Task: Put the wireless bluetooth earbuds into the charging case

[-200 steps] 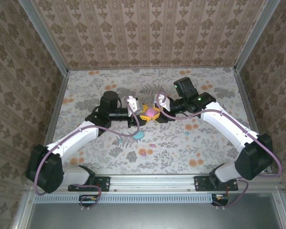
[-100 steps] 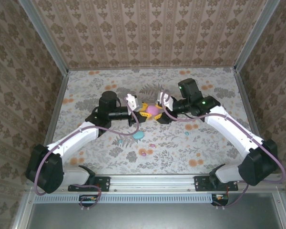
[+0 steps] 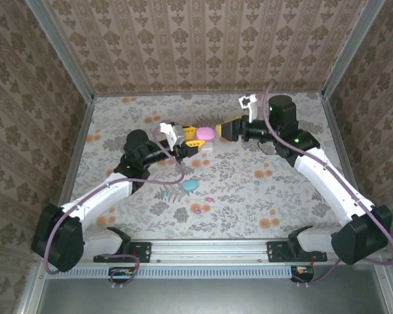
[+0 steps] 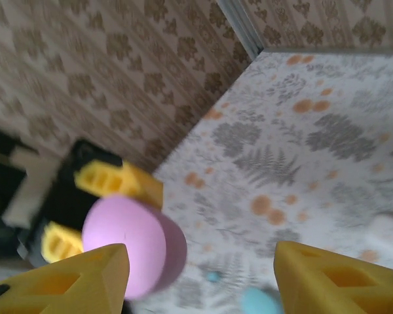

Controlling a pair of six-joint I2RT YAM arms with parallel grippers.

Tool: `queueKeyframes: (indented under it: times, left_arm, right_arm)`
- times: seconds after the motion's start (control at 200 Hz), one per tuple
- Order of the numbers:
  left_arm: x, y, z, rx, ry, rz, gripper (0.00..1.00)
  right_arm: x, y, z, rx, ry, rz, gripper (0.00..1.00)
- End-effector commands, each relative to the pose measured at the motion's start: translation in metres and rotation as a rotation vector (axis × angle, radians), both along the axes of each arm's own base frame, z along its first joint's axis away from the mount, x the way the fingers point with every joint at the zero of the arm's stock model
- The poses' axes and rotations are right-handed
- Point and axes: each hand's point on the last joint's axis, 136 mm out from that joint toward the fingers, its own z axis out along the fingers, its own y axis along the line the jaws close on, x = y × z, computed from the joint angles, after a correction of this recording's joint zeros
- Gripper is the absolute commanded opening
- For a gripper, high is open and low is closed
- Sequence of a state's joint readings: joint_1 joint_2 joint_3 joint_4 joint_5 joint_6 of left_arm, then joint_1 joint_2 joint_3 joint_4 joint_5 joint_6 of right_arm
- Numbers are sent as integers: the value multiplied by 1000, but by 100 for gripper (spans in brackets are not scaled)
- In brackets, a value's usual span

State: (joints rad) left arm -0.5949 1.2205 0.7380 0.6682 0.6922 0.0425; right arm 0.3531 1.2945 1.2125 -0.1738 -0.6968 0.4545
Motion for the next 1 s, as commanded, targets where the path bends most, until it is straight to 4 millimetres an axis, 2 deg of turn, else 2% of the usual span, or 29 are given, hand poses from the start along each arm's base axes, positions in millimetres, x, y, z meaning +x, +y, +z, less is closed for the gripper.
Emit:
queueKeyframes:
  times: [0.0, 0.12, 0.265, 0.485, 0.5, 0.575, 0.69, 0.75, 0.815, 0.995]
  left_arm:
    - [2, 3, 24, -77, -63, 56, 31]
    - [3, 1, 26, -83, -72, 70, 31]
    - [5, 2, 30, -106, -73, 91, 31]
    - [4, 0, 33, -116, -71, 85, 32]
    - [4, 0, 33, -115, -70, 85, 32]
    - [3, -1, 34, -118, -68, 79, 32]
    - [1, -3, 32, -115, -61, 62, 32]
    - [1, -4, 32, -115, -59, 60, 32]
    - [3, -4, 32, -115, -51, 69, 33]
    - [7, -5, 26, -95, -38, 80, 37]
  right_arm:
    - [4, 13, 14, 293, 394, -36, 62]
    - [3, 23, 21, 439, 500, 10, 58]
    - [-4, 28, 16, 380, 516, 30, 57]
    - [-17, 41, 24, 394, 523, 161, 57]
    - [-13, 45, 17, 390, 545, 165, 57]
    - [-13, 48, 17, 393, 544, 187, 57]
    - [-10, 49, 17, 400, 530, 179, 53]
    - [-9, 49, 17, 402, 521, 184, 44]
    - [-8, 49, 16, 403, 523, 183, 44]
    - [-10, 47, 22, 417, 506, 174, 34]
